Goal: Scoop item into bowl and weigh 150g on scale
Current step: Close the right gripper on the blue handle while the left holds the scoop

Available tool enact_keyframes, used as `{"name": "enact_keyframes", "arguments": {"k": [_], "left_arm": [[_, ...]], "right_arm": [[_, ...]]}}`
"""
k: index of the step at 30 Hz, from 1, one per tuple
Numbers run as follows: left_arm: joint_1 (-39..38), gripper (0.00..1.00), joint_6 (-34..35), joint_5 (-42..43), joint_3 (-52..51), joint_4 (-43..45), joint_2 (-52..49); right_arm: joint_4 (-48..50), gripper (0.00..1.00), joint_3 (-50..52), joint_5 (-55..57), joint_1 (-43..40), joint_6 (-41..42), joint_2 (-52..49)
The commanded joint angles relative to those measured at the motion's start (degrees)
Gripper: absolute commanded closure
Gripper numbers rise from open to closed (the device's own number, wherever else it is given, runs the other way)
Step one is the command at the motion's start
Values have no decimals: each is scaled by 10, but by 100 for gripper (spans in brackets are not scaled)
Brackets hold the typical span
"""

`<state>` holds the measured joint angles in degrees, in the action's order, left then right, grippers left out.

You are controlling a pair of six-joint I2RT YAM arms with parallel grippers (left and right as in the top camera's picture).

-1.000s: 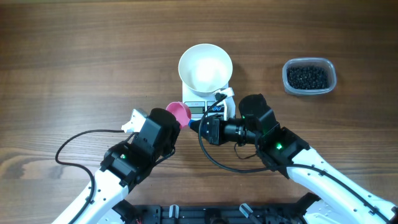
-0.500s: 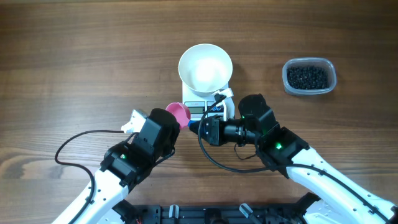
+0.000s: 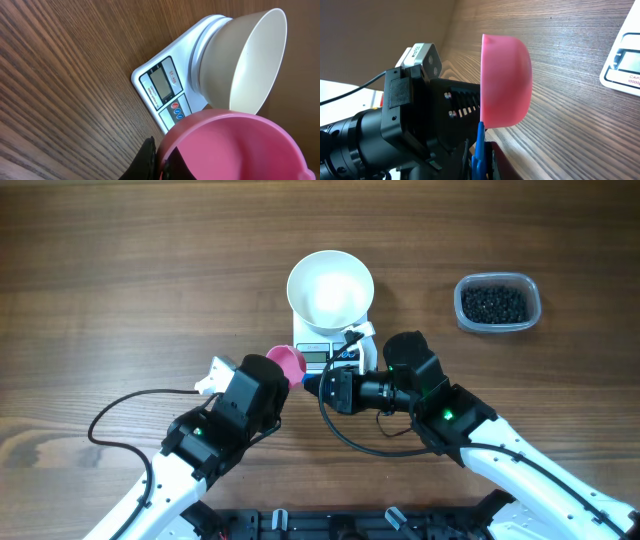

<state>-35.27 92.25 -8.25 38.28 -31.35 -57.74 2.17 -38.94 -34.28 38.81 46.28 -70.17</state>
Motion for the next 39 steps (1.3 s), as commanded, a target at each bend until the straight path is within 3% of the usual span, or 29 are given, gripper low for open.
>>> {"name": "enact_keyframes", "arguments": {"k": [1, 6, 33, 39], "left_arm": [[0, 96, -5, -19, 2, -9, -5], [0, 96, -5, -19, 2, -9, -5], [0, 96, -5, -17, 2, -9, -5], [0, 96, -5, -17, 2, -9, -5]], "right_arm": [[11, 85, -8, -46, 8, 4, 7], [11, 79, -8, -46, 8, 4, 7], [9, 79, -8, -31, 8, 3, 7], [9, 75, -8, -22, 8, 2, 7]]}}
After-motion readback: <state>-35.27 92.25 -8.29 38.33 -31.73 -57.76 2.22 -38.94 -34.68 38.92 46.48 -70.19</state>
